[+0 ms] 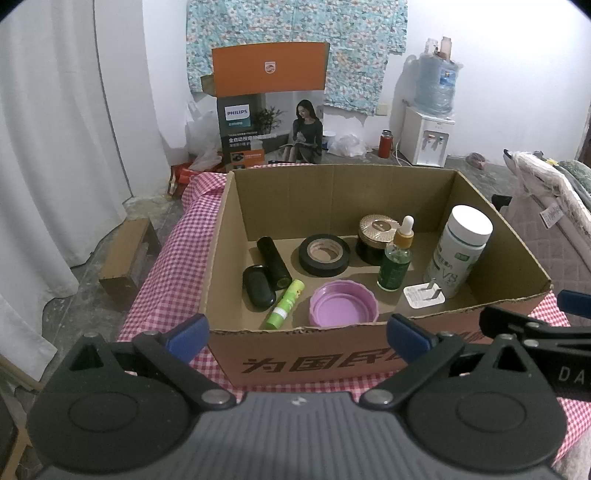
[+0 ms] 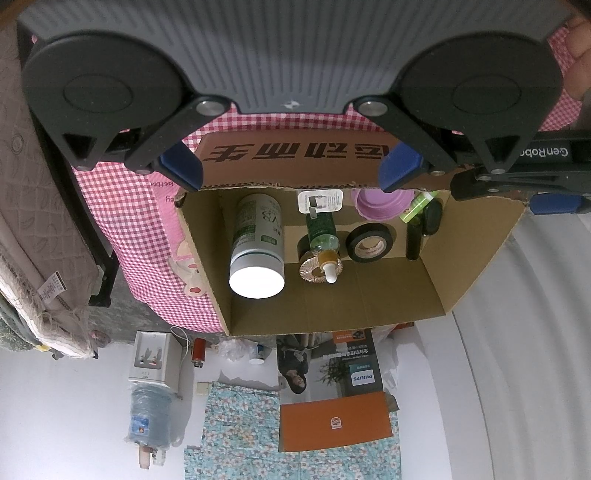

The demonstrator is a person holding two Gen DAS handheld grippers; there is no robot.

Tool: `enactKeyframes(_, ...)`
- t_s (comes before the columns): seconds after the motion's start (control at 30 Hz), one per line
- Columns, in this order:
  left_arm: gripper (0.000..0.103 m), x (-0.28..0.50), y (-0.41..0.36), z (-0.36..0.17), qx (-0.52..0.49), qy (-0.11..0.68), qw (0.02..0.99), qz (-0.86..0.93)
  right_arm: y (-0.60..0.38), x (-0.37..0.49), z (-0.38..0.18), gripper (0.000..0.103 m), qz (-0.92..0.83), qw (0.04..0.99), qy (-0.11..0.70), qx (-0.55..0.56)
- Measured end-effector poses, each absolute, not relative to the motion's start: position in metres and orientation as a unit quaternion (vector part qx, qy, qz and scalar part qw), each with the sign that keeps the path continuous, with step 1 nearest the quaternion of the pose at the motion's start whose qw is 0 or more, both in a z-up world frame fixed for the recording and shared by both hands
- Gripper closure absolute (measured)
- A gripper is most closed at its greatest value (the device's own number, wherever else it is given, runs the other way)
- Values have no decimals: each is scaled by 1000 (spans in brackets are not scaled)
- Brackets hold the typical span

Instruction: Organize rigid objects

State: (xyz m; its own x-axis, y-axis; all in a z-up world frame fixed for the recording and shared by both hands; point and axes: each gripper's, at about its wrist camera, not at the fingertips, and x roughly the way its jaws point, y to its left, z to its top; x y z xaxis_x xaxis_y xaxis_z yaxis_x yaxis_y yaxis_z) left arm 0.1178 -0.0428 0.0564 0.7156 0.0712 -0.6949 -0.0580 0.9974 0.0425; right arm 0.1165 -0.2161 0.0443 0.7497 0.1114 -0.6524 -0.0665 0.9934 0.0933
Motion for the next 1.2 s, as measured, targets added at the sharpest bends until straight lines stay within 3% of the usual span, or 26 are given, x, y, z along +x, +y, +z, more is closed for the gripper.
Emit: enactKeyframes(1.2, 0, 114, -48, 58, 9, 376, 926, 46, -214, 118, 43, 1, 48, 933, 355, 35)
